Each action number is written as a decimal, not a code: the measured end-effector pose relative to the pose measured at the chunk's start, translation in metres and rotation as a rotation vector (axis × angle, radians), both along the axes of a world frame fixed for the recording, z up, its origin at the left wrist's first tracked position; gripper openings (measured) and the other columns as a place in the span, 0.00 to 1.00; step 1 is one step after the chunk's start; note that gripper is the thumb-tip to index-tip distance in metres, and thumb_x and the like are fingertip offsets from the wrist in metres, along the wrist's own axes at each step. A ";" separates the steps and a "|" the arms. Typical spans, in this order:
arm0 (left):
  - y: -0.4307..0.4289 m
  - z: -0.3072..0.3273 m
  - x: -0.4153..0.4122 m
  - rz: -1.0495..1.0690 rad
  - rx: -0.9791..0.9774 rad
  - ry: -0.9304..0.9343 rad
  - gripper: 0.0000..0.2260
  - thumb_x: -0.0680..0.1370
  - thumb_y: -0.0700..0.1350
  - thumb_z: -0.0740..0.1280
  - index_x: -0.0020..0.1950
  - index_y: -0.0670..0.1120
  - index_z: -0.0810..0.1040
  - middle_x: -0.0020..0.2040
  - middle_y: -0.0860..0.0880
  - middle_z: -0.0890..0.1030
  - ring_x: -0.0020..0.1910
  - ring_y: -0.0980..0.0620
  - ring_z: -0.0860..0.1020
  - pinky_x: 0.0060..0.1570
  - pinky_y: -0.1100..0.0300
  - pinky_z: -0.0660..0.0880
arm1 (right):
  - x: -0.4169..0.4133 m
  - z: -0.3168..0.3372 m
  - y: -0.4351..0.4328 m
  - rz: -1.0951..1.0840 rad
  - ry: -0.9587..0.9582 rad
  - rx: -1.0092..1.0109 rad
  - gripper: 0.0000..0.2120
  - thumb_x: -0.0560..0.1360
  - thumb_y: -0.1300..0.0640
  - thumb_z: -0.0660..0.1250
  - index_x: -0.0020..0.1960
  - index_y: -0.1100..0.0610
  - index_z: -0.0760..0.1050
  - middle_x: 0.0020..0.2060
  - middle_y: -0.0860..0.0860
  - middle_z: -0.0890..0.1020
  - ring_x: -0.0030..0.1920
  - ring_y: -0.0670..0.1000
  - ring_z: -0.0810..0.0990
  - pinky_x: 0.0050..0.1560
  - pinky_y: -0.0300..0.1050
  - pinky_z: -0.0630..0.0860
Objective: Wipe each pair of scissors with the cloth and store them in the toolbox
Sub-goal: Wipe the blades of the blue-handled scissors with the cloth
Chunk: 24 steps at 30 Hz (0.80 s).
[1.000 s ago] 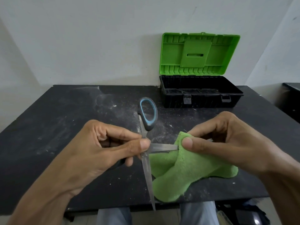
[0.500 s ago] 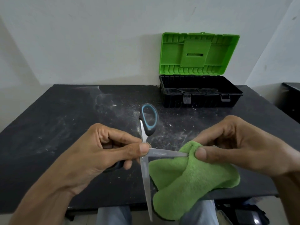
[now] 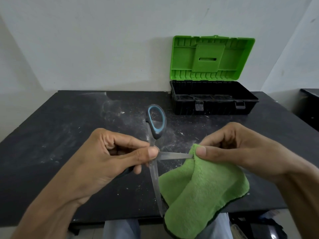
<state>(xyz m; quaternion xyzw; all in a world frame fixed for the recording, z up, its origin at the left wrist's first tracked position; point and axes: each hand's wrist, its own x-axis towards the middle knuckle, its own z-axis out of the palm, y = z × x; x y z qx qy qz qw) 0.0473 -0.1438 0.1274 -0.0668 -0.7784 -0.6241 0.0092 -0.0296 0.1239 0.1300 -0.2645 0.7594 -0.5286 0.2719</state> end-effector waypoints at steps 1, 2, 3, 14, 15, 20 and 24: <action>0.001 -0.001 -0.001 -0.001 -0.009 0.022 0.07 0.65 0.50 0.75 0.39 0.49 0.88 0.27 0.45 0.81 0.26 0.54 0.73 0.31 0.65 0.68 | -0.001 -0.001 -0.002 0.001 -0.004 0.014 0.18 0.79 0.47 0.74 0.51 0.63 0.88 0.48 0.68 0.87 0.46 0.63 0.84 0.52 0.58 0.78; 0.001 -0.002 -0.002 0.001 -0.013 0.050 0.06 0.65 0.49 0.75 0.39 0.49 0.89 0.29 0.45 0.82 0.28 0.54 0.75 0.32 0.66 0.70 | -0.001 -0.002 -0.004 -0.002 -0.016 0.023 0.21 0.78 0.45 0.74 0.52 0.66 0.87 0.49 0.72 0.85 0.45 0.64 0.82 0.51 0.59 0.77; 0.001 -0.003 -0.003 0.002 -0.015 0.082 0.06 0.66 0.48 0.76 0.40 0.49 0.89 0.30 0.45 0.83 0.28 0.55 0.77 0.33 0.68 0.71 | -0.002 -0.003 -0.005 -0.013 -0.039 0.022 0.23 0.78 0.45 0.74 0.51 0.68 0.85 0.49 0.75 0.83 0.45 0.64 0.81 0.51 0.58 0.76; -0.003 -0.007 -0.006 0.003 -0.195 0.294 0.07 0.73 0.49 0.73 0.49 0.56 0.87 0.39 0.47 0.85 0.36 0.45 0.82 0.37 0.61 0.75 | -0.008 -0.014 -0.010 -0.054 -0.390 -0.192 0.20 0.71 0.54 0.80 0.49 0.72 0.83 0.39 0.59 0.86 0.37 0.51 0.85 0.41 0.39 0.83; -0.004 -0.007 -0.005 -0.027 -0.209 0.295 0.06 0.75 0.50 0.72 0.51 0.56 0.87 0.40 0.47 0.85 0.36 0.46 0.81 0.37 0.64 0.74 | -0.008 -0.015 -0.009 -0.041 -0.396 -0.201 0.21 0.70 0.53 0.80 0.49 0.71 0.83 0.39 0.58 0.86 0.36 0.51 0.85 0.41 0.39 0.83; -0.004 -0.006 -0.004 -0.093 -0.151 0.291 0.16 0.78 0.57 0.64 0.48 0.49 0.88 0.47 0.49 0.87 0.52 0.48 0.84 0.54 0.62 0.77 | -0.009 -0.021 -0.006 -0.021 -0.413 -0.187 0.30 0.67 0.49 0.84 0.51 0.74 0.80 0.40 0.58 0.84 0.37 0.52 0.82 0.43 0.43 0.80; 0.001 -0.007 -0.006 -0.049 -0.164 0.343 0.16 0.78 0.57 0.64 0.41 0.50 0.87 0.46 0.52 0.87 0.53 0.50 0.83 0.55 0.57 0.78 | -0.007 -0.022 -0.008 -0.034 -0.388 -0.168 0.14 0.72 0.53 0.78 0.46 0.65 0.84 0.38 0.56 0.84 0.36 0.51 0.81 0.41 0.42 0.78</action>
